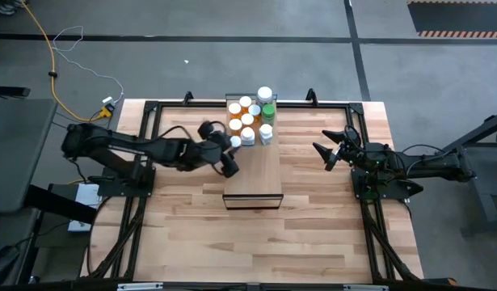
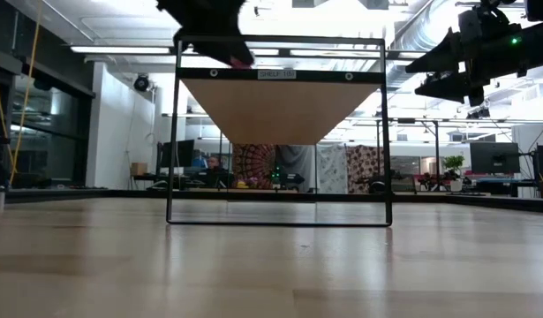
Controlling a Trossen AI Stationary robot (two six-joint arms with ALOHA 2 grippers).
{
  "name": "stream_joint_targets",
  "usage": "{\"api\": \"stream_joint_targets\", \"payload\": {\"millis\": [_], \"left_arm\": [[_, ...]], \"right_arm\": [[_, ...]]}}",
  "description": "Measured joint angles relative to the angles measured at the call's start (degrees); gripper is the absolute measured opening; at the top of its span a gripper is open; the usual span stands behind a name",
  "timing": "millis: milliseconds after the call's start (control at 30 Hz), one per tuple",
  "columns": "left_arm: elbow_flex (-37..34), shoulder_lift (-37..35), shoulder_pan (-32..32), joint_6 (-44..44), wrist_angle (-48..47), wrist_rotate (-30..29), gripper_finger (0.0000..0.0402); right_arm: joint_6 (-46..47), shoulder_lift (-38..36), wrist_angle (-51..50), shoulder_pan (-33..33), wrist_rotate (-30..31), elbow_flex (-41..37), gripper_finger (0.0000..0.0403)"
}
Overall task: Pick and place medicine bottles onto shelf by color
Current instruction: Put the white pill bottle on the shelf
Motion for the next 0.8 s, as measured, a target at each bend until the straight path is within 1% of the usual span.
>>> {"api": "stream_joint_targets", "payload": {"millis": [133, 300, 400, 500, 667, 800], "left_arm": [[3.03, 3.67, 0.8, 0.51, -1.79, -3.17, 0.0162], [3.49, 5.86, 0.99, 0.51, -1.63, -3.59, 0.0163], [3.5, 6.01, 0.99, 0.5, -1.75, -3.44, 0.0163], [3.52, 5.96, 0.99, 0.51, -1.8, -0.94, 0.0163], [3.59, 2.44, 0.97, 0.49, -2.71, 2.87, 0.0163], [3.51, 0.54, 1.23, 0.47, -3.39, 7.11, 0.0163]], "right_arm": [[-1.03, 0.0, -0.04, 0.0, 0.0, 0.0, 0.0337], [-1.49, 0.0, -0.03, 0.0, 0.0, 0.0, 0.0337], [-1.49, 0.0, -0.02, 0.0, 0.0, 0.0, 0.0337], [-1.49, 0.0, -0.02, 0.0, 0.0, 0.0, 0.0337], [-1.33, 0.0, -0.02, 0.0, -0.01, 0.0, 0.0337], [-1.31, 0.0, -0.02, 0.0, -0.02, 0.0, 0.0337]]}}
